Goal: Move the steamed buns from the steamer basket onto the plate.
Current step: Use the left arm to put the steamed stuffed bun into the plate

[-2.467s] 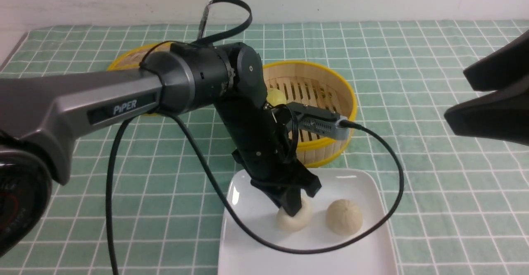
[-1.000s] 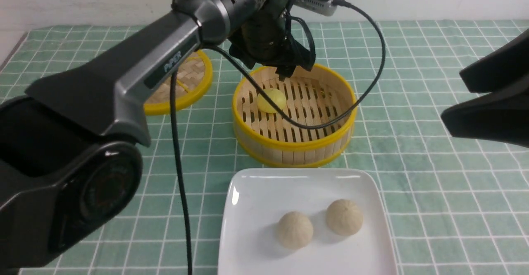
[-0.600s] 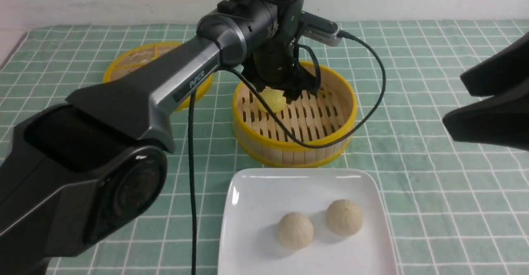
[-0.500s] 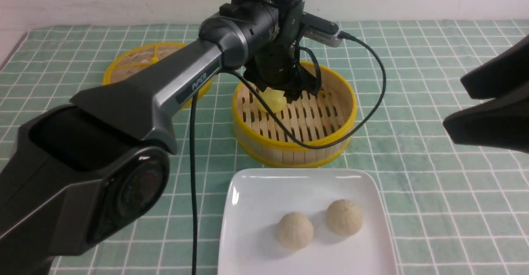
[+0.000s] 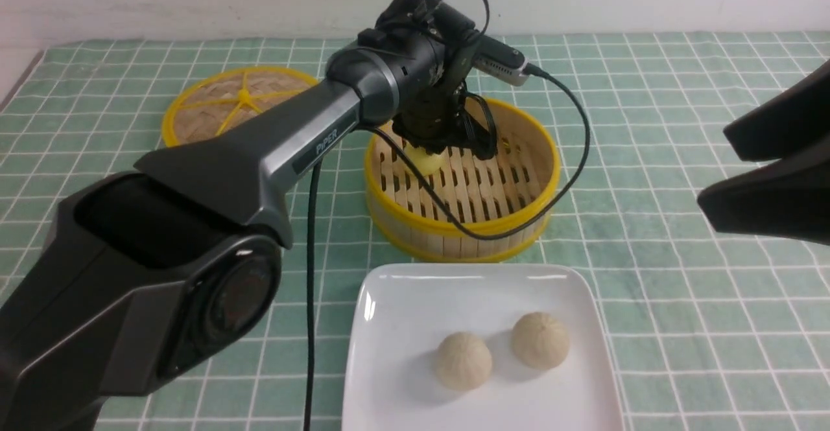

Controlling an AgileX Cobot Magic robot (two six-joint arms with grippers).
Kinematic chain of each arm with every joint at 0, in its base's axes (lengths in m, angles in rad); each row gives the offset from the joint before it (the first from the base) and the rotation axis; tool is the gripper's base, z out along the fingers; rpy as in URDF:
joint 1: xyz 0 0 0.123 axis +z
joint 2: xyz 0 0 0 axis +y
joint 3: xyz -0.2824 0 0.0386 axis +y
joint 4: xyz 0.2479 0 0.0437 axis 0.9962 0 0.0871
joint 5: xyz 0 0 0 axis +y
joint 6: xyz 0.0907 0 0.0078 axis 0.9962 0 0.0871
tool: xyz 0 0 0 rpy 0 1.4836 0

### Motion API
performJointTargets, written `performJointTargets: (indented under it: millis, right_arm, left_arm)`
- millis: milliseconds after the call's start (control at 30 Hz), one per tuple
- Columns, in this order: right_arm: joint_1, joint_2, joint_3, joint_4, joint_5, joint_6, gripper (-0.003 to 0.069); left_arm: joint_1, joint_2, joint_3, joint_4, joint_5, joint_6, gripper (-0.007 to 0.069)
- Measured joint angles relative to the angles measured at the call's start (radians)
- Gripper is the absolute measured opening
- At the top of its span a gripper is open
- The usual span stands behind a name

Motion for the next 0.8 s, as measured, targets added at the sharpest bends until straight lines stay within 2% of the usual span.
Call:
performJointTargets:
  millis: [100,367,500,667,800]
  right_arm:
    - [0.0,0.0,0.0,0.0,0.002,-0.001,0.0491]
    - [0.0,0.0,0.0,0.0,0.004,-0.002,0.0424]
    - [0.0,0.0,0.0,0.0,0.005,-0.003,0.0361]
    - [0.0,0.0,0.0,0.001,0.009,-0.003,0.0294]
    - [0.0,0.0,0.0,0.002,0.029,-0.003,0.0253]
  left_arm:
    - [0.0,-0.033,-0.004,0.001,0.048,0.0,0.0024]
    - [-0.001,-0.232,-0.045,-0.017,0.224,0.001,0.0022]
    - [-0.001,-0.367,-0.048,-0.116,0.258,0.007,0.0024]
    - [-0.001,-0.485,-0.031,-0.337,0.258,0.045,0.0024]
    - [-0.001,-0.527,-0.003,-0.454,0.258,0.048,0.0026]
